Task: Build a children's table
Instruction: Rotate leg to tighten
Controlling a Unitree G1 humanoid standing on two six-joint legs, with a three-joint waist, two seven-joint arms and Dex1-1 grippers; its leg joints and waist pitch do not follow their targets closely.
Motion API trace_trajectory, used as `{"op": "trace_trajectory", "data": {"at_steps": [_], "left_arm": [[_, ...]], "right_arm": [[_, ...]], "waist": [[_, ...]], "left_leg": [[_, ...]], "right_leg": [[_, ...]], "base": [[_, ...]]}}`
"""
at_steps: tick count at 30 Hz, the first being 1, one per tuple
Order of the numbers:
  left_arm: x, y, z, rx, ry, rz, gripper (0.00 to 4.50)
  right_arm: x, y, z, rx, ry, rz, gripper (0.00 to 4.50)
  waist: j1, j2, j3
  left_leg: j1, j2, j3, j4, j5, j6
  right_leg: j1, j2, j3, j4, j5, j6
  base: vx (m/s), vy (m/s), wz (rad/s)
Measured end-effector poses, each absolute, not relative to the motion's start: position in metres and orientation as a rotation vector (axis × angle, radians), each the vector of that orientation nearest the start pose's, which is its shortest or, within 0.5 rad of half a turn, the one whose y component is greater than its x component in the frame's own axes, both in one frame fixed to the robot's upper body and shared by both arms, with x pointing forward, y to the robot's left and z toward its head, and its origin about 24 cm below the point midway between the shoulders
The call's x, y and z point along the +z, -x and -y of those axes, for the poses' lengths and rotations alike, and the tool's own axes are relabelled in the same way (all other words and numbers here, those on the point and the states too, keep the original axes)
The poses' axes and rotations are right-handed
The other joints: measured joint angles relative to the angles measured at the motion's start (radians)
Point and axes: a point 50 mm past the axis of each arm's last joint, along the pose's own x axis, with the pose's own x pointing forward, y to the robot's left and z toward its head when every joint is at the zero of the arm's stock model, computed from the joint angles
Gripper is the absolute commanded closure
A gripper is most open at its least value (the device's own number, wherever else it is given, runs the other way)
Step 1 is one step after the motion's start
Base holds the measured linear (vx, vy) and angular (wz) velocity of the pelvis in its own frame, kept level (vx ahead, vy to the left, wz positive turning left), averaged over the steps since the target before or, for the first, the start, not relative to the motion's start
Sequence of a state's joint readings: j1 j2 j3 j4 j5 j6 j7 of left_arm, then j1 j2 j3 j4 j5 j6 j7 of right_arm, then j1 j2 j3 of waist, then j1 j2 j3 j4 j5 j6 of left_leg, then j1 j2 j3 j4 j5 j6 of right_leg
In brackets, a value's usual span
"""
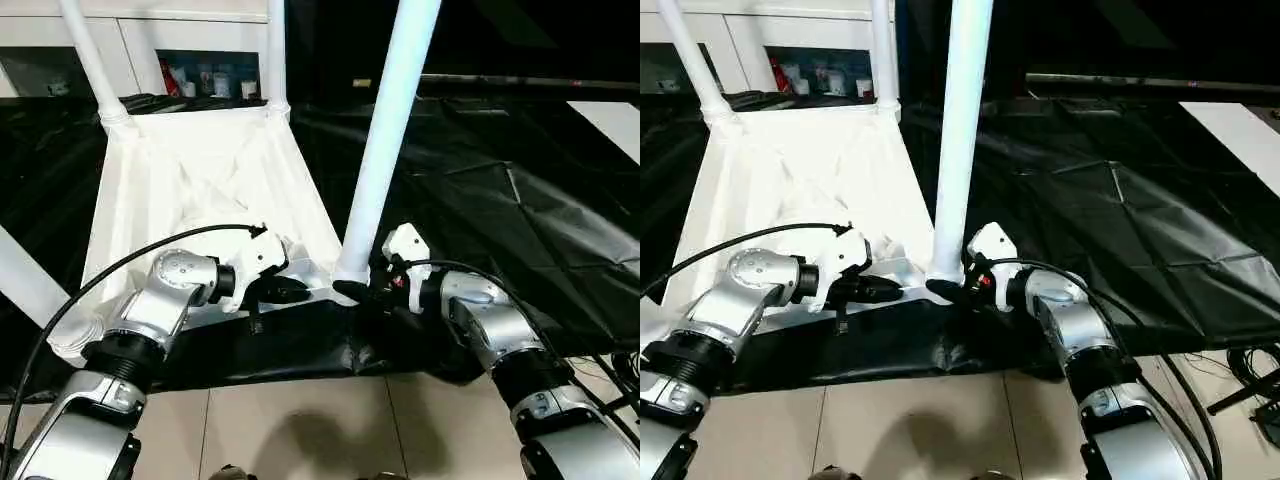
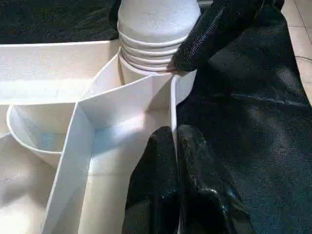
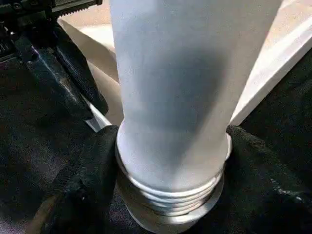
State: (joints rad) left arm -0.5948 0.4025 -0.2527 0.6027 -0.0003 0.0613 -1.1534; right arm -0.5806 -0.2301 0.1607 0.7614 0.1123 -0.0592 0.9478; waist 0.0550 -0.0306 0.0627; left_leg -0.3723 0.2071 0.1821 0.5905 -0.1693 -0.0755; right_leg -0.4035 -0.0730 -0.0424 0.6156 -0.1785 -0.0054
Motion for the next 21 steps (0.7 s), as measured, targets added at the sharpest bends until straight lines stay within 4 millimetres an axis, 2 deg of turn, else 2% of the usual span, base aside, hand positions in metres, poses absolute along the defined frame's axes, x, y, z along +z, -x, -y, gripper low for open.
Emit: {"op": "trace_trajectory", "data": {"at_steps": [8,15,21], "left_arm": [[0.058,-0.323,-0.147,-1.235,-0.411,-0.397,4.5],[0.053,-0.335,-0.122,-1.074,-0.414,-0.372,4.5],[0.051,-0.345,-0.095,-0.951,-0.396,-0.359,4.5]], "right_arm": [[0.036,-0.326,0.119,1.054,0.121,-0.237,1.73],[0.025,-0.337,0.107,0.711,0.031,-0.207,1.73],[0.026,-0.349,0.097,0.449,-0.043,-0.223,1.73]], "waist": [[-0.001,0.0,0.0],[-0.009,-0.001,-0.001],[-0.013,0.0,-0.001]], "left_leg": [[0.0,0.0,0.0,0.0,0.0,0.0],[0.004,0.0,0.001,-0.001,0.0,0.0],[0.002,-0.001,0.002,0.0,0.0,0.0]], "right_leg": [[0.0,0.0,0.0,0.0,0.0,0.0],[0.002,-0.001,0.0,0.0,-0.003,0.005],[0.002,-0.002,0.001,-0.001,-0.002,0.004]], "base": [[0.0,0.0,0.0],[0.0,0.0,0.0],[0.0,0.0,0.0]]}}
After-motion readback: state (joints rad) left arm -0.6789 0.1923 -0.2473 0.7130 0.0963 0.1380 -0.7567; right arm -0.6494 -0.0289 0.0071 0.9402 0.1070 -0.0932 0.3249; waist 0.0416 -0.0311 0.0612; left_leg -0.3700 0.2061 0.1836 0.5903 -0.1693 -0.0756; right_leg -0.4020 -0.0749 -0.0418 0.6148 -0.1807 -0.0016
